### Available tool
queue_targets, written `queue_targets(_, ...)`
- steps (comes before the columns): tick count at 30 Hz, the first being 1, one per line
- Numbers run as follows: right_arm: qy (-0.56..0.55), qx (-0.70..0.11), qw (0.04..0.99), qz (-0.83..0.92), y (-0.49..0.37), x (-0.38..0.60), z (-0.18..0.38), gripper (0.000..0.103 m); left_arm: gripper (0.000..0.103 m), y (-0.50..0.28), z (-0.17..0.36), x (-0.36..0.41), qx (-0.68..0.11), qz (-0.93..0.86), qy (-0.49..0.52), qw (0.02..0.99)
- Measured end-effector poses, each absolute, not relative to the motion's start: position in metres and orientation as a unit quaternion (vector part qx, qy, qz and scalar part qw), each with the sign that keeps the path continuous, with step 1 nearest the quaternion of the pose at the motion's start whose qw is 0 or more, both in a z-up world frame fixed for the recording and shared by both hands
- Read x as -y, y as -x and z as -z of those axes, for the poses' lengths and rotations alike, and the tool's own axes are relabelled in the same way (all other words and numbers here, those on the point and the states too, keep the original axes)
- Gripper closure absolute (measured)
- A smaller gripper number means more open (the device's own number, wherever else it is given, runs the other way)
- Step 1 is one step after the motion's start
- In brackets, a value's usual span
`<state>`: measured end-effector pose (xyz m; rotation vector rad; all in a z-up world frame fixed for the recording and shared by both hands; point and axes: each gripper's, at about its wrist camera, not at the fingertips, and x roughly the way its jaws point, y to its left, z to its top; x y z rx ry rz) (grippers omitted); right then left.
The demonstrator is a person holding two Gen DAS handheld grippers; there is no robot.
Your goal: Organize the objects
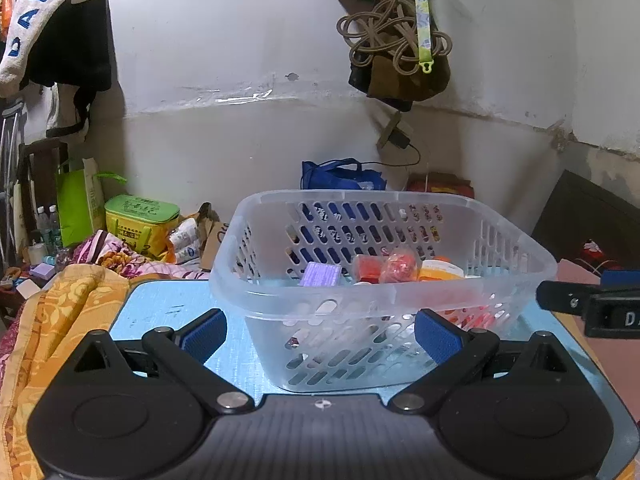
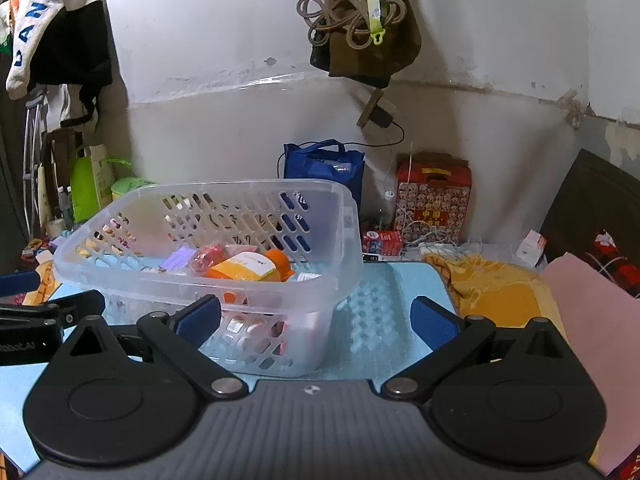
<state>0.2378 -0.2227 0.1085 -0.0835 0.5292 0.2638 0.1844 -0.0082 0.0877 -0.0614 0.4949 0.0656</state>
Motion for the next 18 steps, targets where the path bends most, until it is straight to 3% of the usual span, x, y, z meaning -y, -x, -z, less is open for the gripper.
queue_targets(18,0.031,-0.262,0.957,-0.117,-0.2375,0.2237,-0.1128,0.000,0.002,-0.1812,-0.0929,0.0124,-0.232,-0.028,0.026,0.972)
